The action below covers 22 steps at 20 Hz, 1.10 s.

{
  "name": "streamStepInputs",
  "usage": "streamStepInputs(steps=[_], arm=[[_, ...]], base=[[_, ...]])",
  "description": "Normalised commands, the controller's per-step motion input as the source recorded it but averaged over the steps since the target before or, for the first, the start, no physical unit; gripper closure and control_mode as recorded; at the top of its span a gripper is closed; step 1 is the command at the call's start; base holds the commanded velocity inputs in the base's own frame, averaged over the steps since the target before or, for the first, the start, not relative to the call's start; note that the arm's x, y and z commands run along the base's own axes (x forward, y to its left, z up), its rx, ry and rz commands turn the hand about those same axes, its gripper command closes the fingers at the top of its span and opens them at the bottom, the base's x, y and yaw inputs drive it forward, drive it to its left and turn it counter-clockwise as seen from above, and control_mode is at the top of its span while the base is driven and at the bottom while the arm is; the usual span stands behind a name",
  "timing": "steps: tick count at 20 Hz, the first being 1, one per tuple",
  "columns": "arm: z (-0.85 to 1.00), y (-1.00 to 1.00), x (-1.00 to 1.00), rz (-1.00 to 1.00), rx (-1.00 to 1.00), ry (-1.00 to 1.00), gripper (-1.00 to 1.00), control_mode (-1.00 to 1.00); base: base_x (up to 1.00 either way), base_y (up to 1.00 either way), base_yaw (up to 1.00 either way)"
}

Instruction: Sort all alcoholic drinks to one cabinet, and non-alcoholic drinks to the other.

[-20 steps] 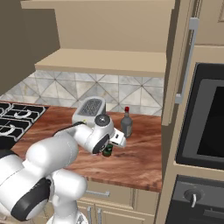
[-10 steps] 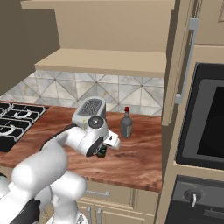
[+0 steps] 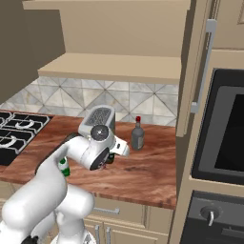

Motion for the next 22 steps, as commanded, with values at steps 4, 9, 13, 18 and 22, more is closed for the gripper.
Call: streamStepInputs(steps=[4,9,13,18,22], arm=[[0.64,0.0,-0.2,0.06,-0.09,-0.18,1.0,-1.0],[0.88,0.37,-0.43,0.05,-0.35,-0.19,1.0,-1.0],[1.0,0.48,-0.37,0.0,-0.37,-0.01,1.0,-1.0],[1.0,0.29,-0.26,0.0,-0.1,0.0,1.0,-1.0],[1.0,0.08,-0.13,0.0,0.02,0.03,1.0,-1.0]], base=[[0.0,0.0,0.0],[0.0,0.0,0.0],[0.0,0.0,0.0],[0.0,0.0,0.0],[0.0,0.0,0.0]])
